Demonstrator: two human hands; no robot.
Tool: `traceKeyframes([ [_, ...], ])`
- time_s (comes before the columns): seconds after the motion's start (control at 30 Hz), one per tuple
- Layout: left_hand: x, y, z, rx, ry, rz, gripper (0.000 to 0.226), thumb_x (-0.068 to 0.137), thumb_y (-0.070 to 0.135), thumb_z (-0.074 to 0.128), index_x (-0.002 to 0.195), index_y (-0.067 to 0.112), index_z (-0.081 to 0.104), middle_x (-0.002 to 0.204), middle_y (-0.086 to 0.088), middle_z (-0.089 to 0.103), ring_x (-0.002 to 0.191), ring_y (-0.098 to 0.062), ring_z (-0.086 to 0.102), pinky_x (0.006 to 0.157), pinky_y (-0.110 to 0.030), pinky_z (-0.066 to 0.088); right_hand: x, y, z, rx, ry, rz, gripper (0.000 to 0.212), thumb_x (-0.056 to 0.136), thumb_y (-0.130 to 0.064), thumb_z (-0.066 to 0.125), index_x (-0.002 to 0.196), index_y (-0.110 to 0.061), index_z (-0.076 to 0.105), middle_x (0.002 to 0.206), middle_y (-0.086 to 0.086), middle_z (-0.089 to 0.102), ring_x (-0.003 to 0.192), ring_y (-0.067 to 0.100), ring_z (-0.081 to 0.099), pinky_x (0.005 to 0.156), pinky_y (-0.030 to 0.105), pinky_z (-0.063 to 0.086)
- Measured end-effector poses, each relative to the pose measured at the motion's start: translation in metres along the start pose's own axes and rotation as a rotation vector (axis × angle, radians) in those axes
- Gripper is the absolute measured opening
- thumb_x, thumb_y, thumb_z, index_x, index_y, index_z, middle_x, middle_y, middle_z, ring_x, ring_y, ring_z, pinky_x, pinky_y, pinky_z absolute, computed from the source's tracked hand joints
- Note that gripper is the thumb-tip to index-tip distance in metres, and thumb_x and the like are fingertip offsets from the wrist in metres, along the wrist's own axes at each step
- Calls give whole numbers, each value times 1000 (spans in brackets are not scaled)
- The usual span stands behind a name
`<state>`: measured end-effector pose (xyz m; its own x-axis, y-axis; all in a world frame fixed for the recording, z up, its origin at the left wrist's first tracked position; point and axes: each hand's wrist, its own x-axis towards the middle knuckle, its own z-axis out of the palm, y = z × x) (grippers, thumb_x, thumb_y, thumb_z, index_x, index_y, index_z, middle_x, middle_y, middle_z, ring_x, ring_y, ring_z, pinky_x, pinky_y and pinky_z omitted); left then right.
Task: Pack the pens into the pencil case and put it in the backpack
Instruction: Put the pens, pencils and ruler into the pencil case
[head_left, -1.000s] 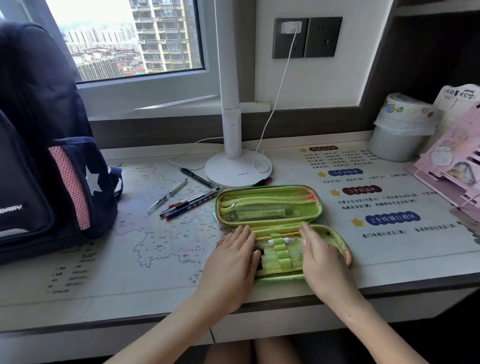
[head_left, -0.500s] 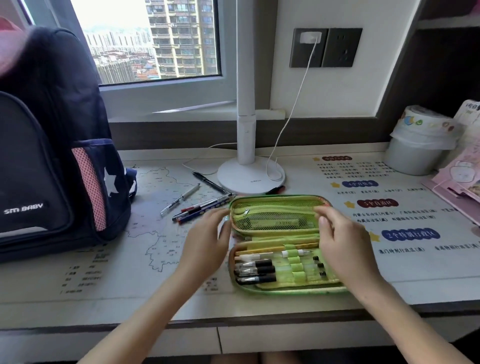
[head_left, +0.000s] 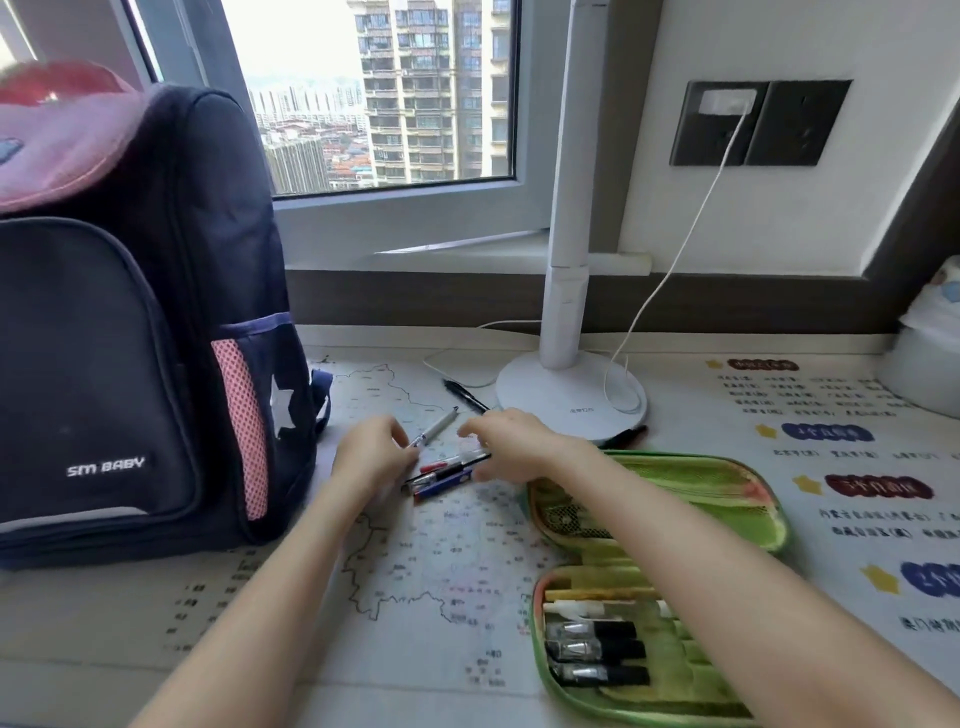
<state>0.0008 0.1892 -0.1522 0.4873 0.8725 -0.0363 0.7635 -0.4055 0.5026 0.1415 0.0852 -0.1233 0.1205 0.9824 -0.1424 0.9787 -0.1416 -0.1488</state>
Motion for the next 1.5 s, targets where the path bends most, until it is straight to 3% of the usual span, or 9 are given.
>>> traceKeyframes([
  [0.23, -4, 2, -11, 109, -67, 33, 36, 88, 17, 50, 53, 13, 45, 51, -4, 42, 49, -21, 38, 44, -28, 23, 24, 8, -10, 3, -179, 14, 32, 72, -36, 75, 92, -17, 60, 97, 2, 61, 89, 23, 54, 72, 32, 45],
  [0.37, -18, 3, -21, -79, 36, 14, 17, 91, 21, 52, 79, 11, 57, 67, -1, 56, 64, -19, 51, 53, -28, 38, 24, 10, -9, 48, -164, -39, 31, 73, -29, 76, 61, -22, 48, 67, -5, 50, 66, 17, 47, 53, 26, 36],
  [0.6, -42, 3, -37, -233, 194, 74, 18, 88, 20, 56, 93, 6, 65, 86, -5, 67, 81, -21, 62, 76, -37, 53, 16, 0, -4, -72, -92, -125, 12, 82, -15, 65, 75, -10, 57, 75, 3, 53, 70, 22, 48, 60, 29, 38],
  [0.77, -58, 3, -48, -280, 262, 129, 18, 87, 21, 58, 91, 5, 66, 77, -4, 65, 71, -19, 59, 67, -30, 47, 5, -9, 9, -351, 22, -259, 19, 89, 2, 42, 95, -6, 58, 95, 9, 60, 87, 23, 53, 77, 38, 50],
  [1.0, -87, 13, -70, -359, 402, 255, 15, 88, 16, 59, 97, 5, 65, 86, -4, 66, 76, -14, 59, 67, -19, 43, -11, 3, -16, -244, 507, -151, 18, 95, -5, 39, 95, -4, 57, 96, 10, 59, 82, 20, 43, 75, 29, 38],
  [1.1, -112, 27, -65, -336, 276, 371, 12, 89, 16, 58, 96, 8, 64, 83, 2, 63, 73, -5, 57, 62, -13, 44, -40, 30, -29, -154, 632, 57, 16, 95, -7, 42, 88, -3, 56, 94, 15, 60, 85, 26, 50, 69, 32, 35],
  [1.23, -158, 50, -20, -238, 4, 680, 9, 88, 18, 59, 90, 12, 65, 85, 3, 61, 76, -13, 57, 68, -24, 49, -106, 72, -38, 173, 729, 279, 24, 92, -8, 45, 68, -11, 44, 77, 11, 50, 75, 26, 46, 60, 31, 24],
  [1.33, -185, 66, 18, -155, -156, 880, 11, 87, 19, 59, 90, 12, 67, 88, 0, 59, 75, -13, 53, 67, -26, 45, -156, 89, -36, 199, 714, 365, 31, 91, -10, 50, 62, -15, 42, 65, 3, 44, 69, 26, 44, 57, 33, 21],
  [1.5, -193, 84, 45, -65, -184, 950, 12, 82, 22, 65, 89, 14, 73, 88, -3, 63, 85, -18, 57, 70, -22, 38, -210, 97, -23, 191, 620, 350, 21, 91, -12, 52, 70, -10, 49, 72, 4, 49, 72, 24, 45, 57, 35, 21],
])
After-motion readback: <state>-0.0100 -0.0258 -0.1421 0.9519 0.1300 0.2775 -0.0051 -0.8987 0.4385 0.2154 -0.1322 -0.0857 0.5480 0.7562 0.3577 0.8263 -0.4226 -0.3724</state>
